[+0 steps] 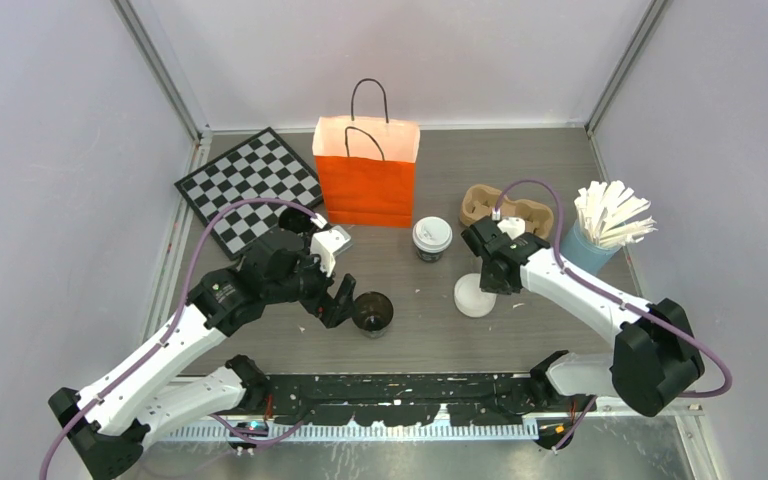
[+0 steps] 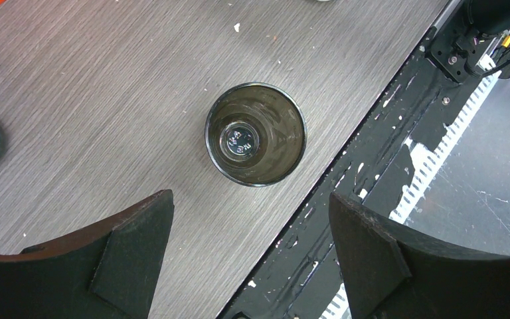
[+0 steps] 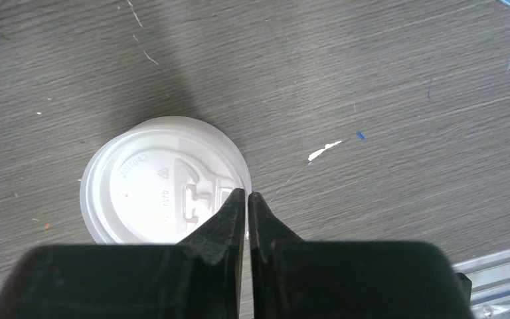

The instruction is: Pack the takeout coffee

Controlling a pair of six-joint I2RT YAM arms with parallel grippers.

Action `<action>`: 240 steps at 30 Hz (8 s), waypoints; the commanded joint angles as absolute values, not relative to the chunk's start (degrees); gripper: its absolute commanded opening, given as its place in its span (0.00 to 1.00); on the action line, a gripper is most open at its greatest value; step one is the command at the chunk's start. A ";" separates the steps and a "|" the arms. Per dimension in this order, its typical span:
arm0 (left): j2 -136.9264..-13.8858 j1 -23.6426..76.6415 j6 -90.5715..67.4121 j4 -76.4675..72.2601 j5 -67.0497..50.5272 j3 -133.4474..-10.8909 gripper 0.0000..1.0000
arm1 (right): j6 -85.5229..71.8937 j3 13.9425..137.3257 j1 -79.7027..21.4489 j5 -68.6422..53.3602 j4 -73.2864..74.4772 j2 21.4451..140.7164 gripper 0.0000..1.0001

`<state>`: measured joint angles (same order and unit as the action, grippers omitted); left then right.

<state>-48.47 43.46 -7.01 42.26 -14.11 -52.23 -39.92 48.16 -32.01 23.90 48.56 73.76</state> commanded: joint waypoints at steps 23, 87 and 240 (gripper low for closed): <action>-48.34 43.68 -6.02 42.31 -14.76 -52.38 0.88 | -39.09 49.67 -31.95 25.46 47.39 73.65 0.23; -50.31 43.68 -6.53 39.36 -13.05 -54.51 0.86 | -37.35 53.79 -31.94 23.03 50.88 70.24 0.00; -56.44 55.59 45.99 28.18 -33.07 -53.85 0.76 | -45.67 58.14 -48.95 0.79 39.95 60.80 0.00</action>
<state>-57.01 55.24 39.77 29.41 -31.22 -54.26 -44.34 55.83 -47.94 1.41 43.48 60.53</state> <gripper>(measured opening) 0.773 0.017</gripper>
